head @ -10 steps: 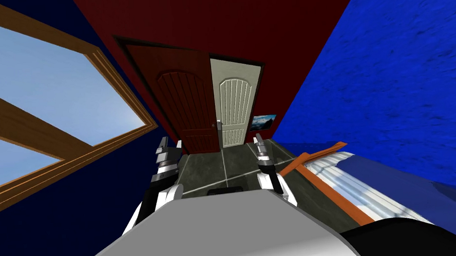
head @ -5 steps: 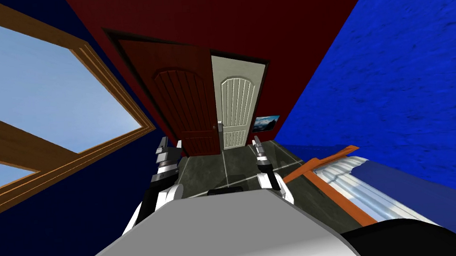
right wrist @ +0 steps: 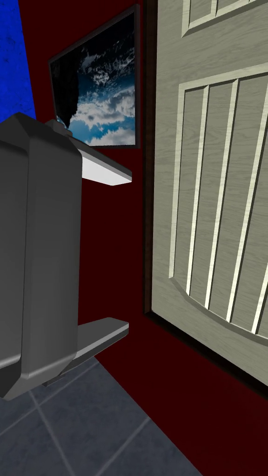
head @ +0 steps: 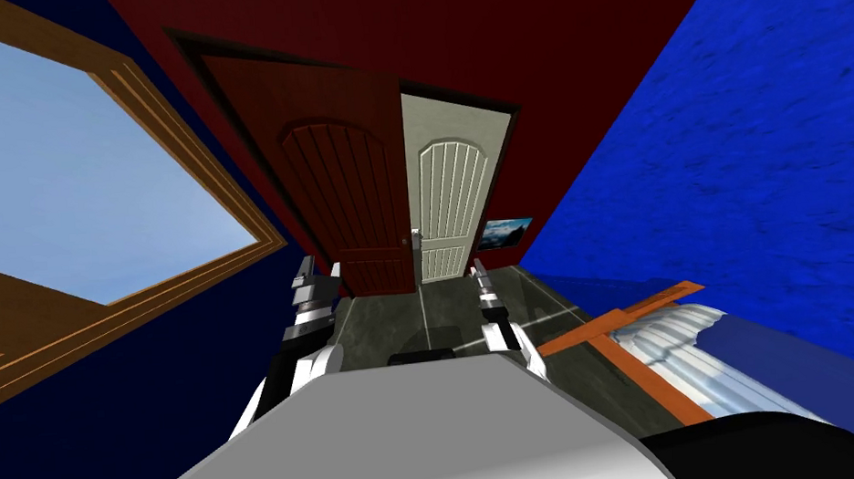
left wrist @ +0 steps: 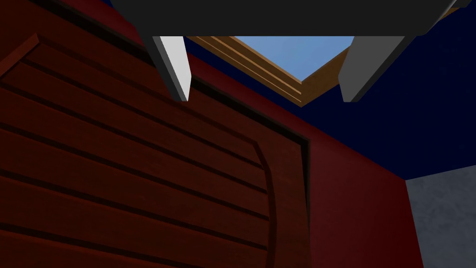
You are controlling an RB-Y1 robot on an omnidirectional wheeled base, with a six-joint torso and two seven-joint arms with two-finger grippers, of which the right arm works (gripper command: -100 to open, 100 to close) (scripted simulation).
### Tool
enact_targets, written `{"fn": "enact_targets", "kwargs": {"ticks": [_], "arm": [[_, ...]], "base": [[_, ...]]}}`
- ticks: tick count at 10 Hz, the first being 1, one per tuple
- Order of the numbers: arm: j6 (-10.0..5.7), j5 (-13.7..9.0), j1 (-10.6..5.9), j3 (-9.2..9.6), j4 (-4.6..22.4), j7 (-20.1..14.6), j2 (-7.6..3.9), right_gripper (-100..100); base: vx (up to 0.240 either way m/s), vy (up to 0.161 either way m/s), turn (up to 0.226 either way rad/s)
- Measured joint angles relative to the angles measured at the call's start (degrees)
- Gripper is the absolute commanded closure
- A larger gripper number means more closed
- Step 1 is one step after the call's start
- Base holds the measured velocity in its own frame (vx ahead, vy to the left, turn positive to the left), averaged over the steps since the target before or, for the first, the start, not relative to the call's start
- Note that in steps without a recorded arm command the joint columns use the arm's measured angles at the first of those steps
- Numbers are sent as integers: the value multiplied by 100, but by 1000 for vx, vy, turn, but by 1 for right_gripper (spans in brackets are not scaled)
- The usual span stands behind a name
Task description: Pull the door open
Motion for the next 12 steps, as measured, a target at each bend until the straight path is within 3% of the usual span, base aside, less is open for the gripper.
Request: {"fn": "enact_targets", "kwargs": {"ticks": [3, 5, 12], "arm": [[114, 18, -190, -65, 454, -246, -104, -100], [157, 48, -218, -67, 696, -374, -116, -100], [405, 109, -547, -114, 1488, -843, -236, -100]], "base": [[154, 72, 25], [181, 76, 26], [146, 79, 32]]}}
